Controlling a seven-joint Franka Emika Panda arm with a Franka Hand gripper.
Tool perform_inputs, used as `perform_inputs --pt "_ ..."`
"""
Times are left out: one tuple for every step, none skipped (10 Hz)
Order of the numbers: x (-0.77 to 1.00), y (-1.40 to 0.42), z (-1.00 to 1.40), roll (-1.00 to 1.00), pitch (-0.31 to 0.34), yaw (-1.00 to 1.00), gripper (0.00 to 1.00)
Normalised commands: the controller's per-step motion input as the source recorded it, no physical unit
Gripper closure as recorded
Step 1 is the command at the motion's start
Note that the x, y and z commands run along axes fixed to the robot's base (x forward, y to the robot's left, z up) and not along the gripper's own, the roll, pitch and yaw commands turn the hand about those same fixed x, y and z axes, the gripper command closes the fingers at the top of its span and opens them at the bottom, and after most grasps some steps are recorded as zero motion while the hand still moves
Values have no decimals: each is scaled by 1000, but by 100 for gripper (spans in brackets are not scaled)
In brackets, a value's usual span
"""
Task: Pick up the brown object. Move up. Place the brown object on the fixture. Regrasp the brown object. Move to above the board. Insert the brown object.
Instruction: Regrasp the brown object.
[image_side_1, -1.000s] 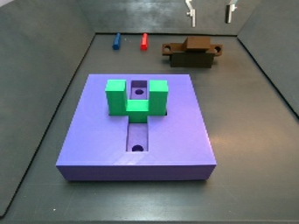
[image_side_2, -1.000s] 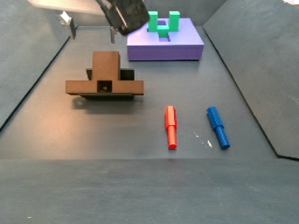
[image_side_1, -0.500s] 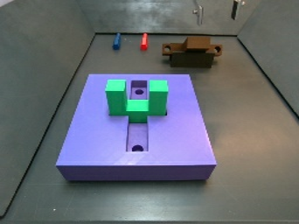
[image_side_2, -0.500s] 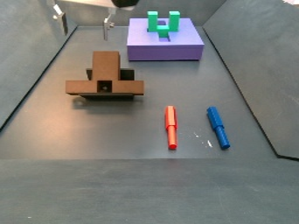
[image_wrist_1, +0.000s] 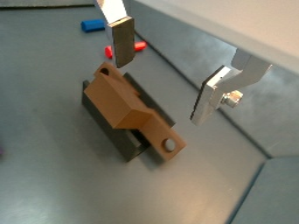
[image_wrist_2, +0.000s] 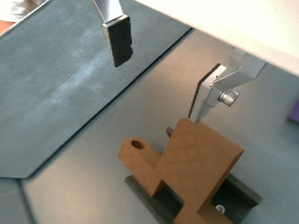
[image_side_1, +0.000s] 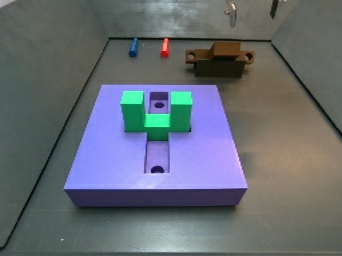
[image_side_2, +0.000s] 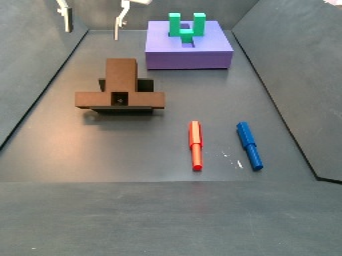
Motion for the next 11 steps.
perform_inputs --pt "111 -146 51 1000 0 137 0" --pt "137 -140 57 1000 0 137 0" --pt "200 0 60 1000 -6 349 0" --pt "203 0 54 1000 -6 354 0" --pt "203 0 51 1000 0 360 0" --pt "200 0 34 1000 0 380 0" --pt "194 0 34 1000 0 383 0" --pt "374 -249 0 880 0 234 0" --pt "0 0 0 0 11 0 0" --pt "26 -83 0 -11 0 0 0" --pt "206 -31 -171 0 254 -126 0"
